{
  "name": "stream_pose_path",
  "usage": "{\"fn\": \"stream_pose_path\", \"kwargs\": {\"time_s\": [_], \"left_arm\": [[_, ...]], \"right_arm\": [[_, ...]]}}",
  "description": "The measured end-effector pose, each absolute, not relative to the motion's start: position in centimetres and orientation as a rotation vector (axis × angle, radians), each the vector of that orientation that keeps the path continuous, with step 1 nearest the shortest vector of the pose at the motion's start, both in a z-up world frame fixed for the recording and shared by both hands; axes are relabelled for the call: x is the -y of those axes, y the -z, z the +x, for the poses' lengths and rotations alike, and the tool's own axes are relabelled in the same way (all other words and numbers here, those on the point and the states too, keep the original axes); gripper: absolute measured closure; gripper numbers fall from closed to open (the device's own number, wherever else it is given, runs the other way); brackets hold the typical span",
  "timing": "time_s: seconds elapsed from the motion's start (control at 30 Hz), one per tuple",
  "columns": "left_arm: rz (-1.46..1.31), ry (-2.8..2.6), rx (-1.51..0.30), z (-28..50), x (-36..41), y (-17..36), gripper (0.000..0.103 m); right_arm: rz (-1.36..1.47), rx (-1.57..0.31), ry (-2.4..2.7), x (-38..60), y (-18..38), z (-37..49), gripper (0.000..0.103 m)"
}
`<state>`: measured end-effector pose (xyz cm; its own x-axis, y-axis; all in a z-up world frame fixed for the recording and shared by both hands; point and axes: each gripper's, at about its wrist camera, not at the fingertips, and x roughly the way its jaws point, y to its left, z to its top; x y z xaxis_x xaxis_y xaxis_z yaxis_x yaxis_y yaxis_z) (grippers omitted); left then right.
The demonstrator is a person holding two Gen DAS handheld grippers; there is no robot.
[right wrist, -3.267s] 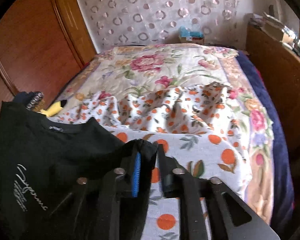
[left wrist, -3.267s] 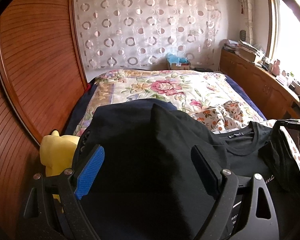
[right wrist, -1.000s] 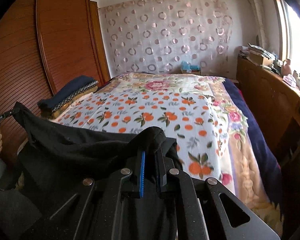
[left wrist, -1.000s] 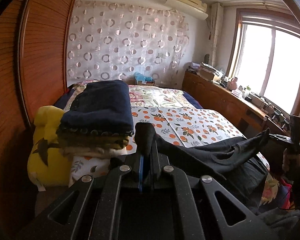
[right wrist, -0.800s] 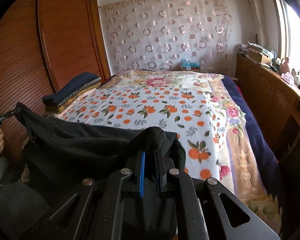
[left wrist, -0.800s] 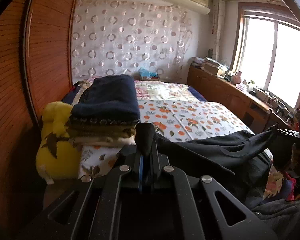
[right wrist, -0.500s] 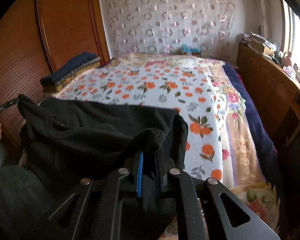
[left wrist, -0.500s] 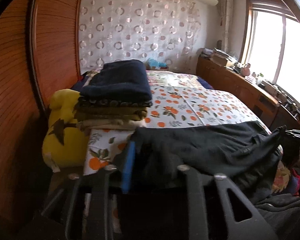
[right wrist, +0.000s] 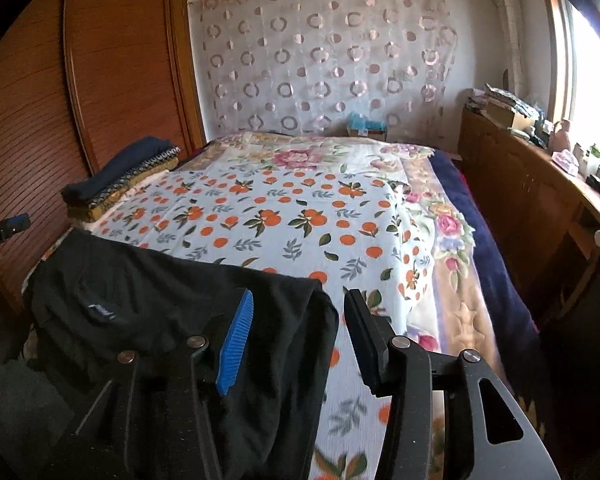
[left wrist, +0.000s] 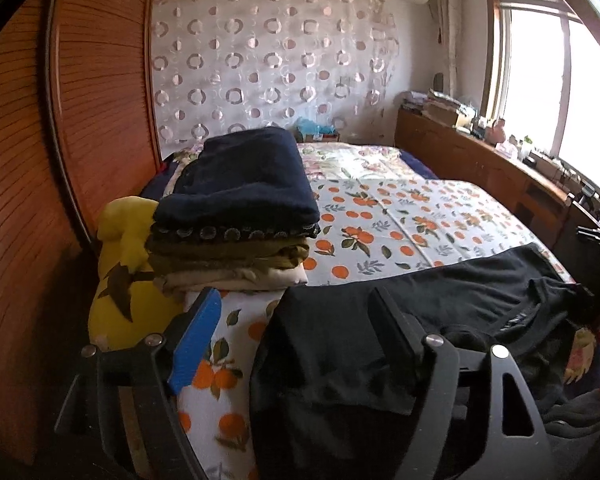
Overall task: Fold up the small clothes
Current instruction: 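Open the right gripper and release the folded hem onto the shirt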
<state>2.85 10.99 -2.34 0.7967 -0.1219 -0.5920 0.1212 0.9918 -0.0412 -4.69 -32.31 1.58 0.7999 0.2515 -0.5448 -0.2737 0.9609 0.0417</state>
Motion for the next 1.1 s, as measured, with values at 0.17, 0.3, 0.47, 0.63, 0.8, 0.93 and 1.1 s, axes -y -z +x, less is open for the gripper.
{"fn": "stream_pose_path", "kwargs": {"time_s": [0.17,0.3,0.47,0.63,0.8,0.93,1.1], "left_arm": [[0.024,0.119,-0.708,6.2,-11.2,4.6,0.027],[0.032,0.120,-0.778,8.2,-11.7,6.5,0.027],[0.054,0.119,-0.866,9.9,-11.9,8.4,0.027],[0.065,0.130,-0.912,10.7,-11.7,9.5,0.026],[0.030,0.141,-0.907,10.6,-11.8,9.6,0.026],[0.030,0.145,-0.906,10.7,-11.9,9.7,0.024],[0.031,0.142,-0.907,11.0,-12.1,9.8,0.022]], "right_arm": [[-0.038,-0.661,-0.299,30.6,1.7,-0.1,0.052],[-0.039,-0.710,-0.313,29.4,2.8,2.4,0.052],[-0.053,-0.749,-0.314,28.7,3.6,3.8,0.038],[-0.058,-0.764,-0.307,28.7,3.6,4.3,0.034],[-0.092,-0.759,-0.283,28.2,4.0,4.6,0.034],[-0.070,-0.757,-0.251,28.9,4.2,4.7,0.034],[-0.036,-0.780,-0.230,29.4,4.6,5.0,0.034]]}}
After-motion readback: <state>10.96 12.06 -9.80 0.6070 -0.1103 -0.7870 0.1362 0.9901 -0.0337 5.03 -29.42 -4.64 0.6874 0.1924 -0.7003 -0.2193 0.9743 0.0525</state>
